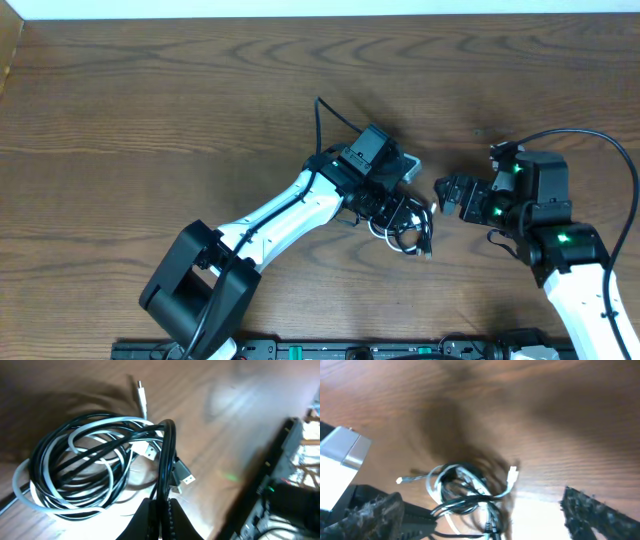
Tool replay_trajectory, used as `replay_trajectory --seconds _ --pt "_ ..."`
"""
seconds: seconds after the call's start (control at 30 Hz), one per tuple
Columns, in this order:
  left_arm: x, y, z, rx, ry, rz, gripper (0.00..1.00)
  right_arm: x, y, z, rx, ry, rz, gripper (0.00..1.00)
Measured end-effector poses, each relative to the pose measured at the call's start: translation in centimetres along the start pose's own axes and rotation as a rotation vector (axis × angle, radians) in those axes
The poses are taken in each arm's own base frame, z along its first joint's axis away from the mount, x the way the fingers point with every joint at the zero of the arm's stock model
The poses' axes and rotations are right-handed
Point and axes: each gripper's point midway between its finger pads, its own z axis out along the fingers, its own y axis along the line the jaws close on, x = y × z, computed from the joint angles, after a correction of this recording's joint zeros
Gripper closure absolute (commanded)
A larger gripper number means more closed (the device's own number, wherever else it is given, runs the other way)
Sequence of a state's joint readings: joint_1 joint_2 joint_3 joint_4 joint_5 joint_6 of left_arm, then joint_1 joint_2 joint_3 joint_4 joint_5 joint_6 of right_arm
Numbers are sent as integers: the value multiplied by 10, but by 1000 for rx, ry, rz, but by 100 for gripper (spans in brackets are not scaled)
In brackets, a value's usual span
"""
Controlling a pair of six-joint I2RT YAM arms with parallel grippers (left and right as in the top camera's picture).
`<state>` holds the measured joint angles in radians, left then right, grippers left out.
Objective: Untangle cables
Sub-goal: 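Move the right gripper toward the bundle and grasp a black cable loop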
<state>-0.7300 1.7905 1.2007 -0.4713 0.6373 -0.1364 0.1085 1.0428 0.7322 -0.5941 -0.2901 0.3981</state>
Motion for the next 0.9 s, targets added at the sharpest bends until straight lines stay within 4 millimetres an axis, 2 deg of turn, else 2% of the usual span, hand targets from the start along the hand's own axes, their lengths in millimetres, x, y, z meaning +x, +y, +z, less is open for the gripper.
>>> replay_trajectory --seconds 0.2,0.37,0.47,0.7,0.73,0.8,0.9 --pt "9 -2 -8 32 34 15 93 17 4 11 -56 97 -192 21" --pt "10 3 -20 73 36 -21 93 25 13 18 -142 135 -403 12" --pt "8 -1 -25 130 29 -29 93 32 26 21 -249 152 -504 12" --pt "8 -6 -27 172 31 -30 92 49 34 33 -371 229 -564 14" --pt "8 -6 -27 170 31 -30 87 51 33 35 -378 239 -563 16" --pt "8 -4 -26 160 29 -25 66 55 32 39 -386 259 -560 20" --pt "9 2 -26 125 31 -35 50 60 29 45 -390 287 -553 20"
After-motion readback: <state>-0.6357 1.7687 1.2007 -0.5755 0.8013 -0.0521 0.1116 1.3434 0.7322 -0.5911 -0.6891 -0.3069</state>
